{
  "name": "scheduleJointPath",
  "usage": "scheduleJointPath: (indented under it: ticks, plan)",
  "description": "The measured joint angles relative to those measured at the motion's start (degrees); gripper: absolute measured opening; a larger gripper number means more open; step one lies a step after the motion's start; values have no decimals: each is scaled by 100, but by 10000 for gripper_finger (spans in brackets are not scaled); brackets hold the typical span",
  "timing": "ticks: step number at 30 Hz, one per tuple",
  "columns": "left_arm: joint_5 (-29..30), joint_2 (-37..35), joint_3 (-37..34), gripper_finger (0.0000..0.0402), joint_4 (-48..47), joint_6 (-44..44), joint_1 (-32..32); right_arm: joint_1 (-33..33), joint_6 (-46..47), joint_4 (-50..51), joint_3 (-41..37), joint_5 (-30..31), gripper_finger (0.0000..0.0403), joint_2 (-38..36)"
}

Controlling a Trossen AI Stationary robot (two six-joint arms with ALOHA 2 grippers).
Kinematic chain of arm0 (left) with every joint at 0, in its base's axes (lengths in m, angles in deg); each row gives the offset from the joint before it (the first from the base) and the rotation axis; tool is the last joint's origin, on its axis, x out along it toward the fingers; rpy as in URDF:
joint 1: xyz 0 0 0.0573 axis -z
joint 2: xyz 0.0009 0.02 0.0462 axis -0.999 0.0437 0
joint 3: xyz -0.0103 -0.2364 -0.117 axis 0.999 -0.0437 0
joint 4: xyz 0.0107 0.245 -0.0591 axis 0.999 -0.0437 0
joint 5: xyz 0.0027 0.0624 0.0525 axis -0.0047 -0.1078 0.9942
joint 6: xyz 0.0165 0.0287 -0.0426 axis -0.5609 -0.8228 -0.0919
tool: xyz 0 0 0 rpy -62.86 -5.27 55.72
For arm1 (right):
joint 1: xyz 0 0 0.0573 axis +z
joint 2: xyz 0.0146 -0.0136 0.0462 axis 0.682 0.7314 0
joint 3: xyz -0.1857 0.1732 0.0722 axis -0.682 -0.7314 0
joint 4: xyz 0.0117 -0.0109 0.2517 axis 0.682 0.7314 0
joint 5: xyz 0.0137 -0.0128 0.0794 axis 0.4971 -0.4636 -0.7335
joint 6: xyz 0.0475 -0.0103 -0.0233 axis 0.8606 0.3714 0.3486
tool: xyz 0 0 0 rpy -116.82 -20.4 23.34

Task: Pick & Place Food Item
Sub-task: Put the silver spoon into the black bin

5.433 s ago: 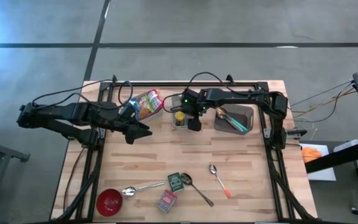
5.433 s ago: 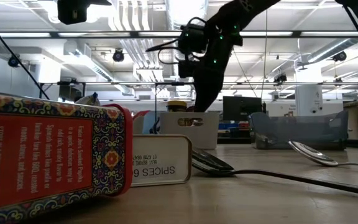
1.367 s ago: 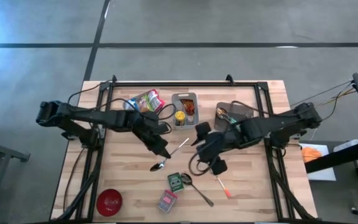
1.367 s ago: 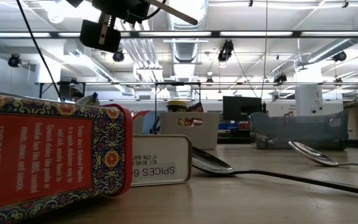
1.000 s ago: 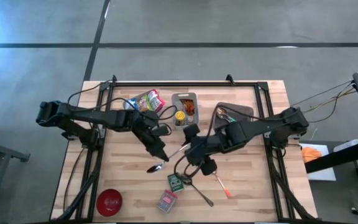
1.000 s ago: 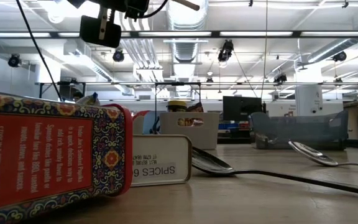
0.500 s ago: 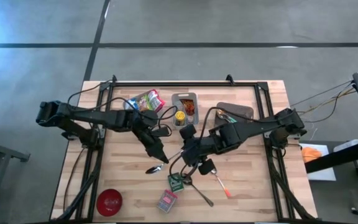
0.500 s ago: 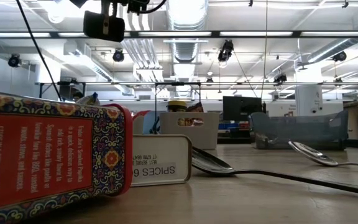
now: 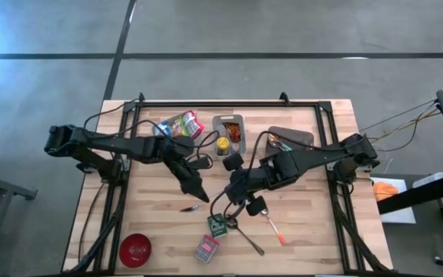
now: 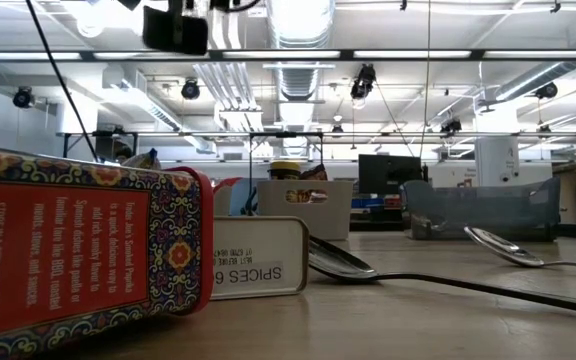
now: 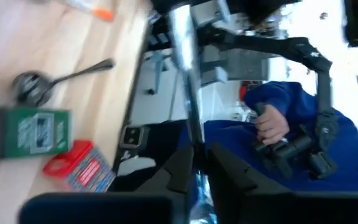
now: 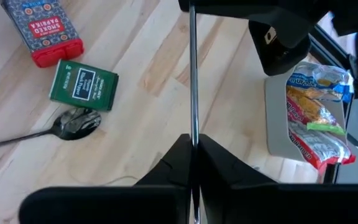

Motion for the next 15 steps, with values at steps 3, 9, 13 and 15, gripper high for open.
scheduleJointPath:
  ticks: [3,9,13,15]
  plan:
    - [40,-35,0,78,394,-23,-1,0,166,-27,0,2,10,0]
    - [97,-56,0,143,1003,-31,-45,-13,867,304,0,-1,9,0]
    - [189,-96,0,173,1153,-22,-152,-8,1269,604,-3,-50,9,0]
    - [299,-141,7,183,1189,-22,-206,-2,1392,690,-13,-100,9,7]
